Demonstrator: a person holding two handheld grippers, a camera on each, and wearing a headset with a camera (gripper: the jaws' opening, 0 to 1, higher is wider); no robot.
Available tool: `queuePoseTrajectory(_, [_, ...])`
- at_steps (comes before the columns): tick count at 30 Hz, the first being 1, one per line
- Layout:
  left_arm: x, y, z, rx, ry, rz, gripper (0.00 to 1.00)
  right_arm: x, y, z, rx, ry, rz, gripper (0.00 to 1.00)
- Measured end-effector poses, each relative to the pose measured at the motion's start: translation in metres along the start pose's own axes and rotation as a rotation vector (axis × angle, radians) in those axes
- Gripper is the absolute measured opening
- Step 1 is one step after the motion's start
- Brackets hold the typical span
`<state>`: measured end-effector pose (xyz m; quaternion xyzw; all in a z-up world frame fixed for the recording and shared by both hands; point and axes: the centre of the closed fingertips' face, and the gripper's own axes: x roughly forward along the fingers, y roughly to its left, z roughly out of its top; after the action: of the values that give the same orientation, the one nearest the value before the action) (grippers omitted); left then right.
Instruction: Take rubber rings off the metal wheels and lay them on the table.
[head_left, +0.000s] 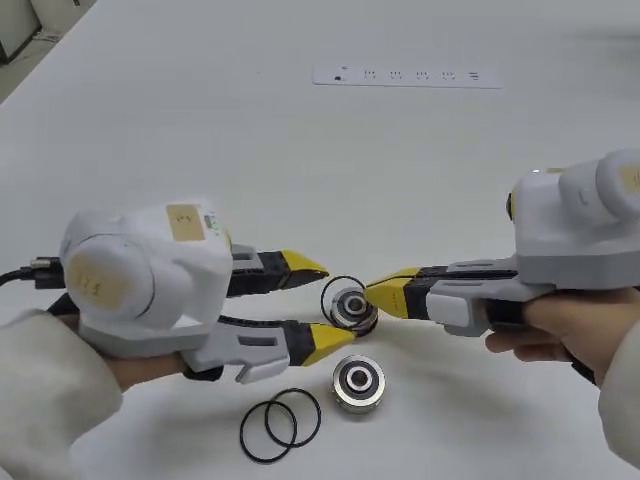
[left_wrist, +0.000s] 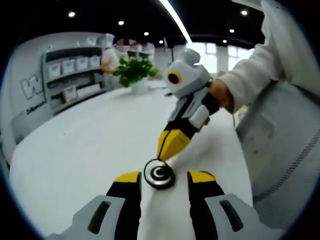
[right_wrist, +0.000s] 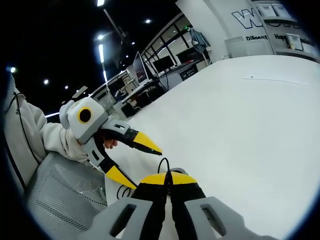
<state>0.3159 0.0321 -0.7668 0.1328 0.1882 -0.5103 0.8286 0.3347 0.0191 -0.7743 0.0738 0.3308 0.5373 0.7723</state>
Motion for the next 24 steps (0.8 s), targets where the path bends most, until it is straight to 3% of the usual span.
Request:
queuePoseTrajectory(13, [-0.033, 0.002, 0.008, -0.058, -0.048, 0.049, 0.59, 0.006, 0.017, 0.001, -0.002, 0.002, 0.039, 0.00])
queuePoseTrajectory(24, [-0.068, 0.018, 0.003, -0.132, -0.061, 0.177, 0.69, 0.020, 0.040, -0.015, -0.024, 0.067, 0.100, 0.00])
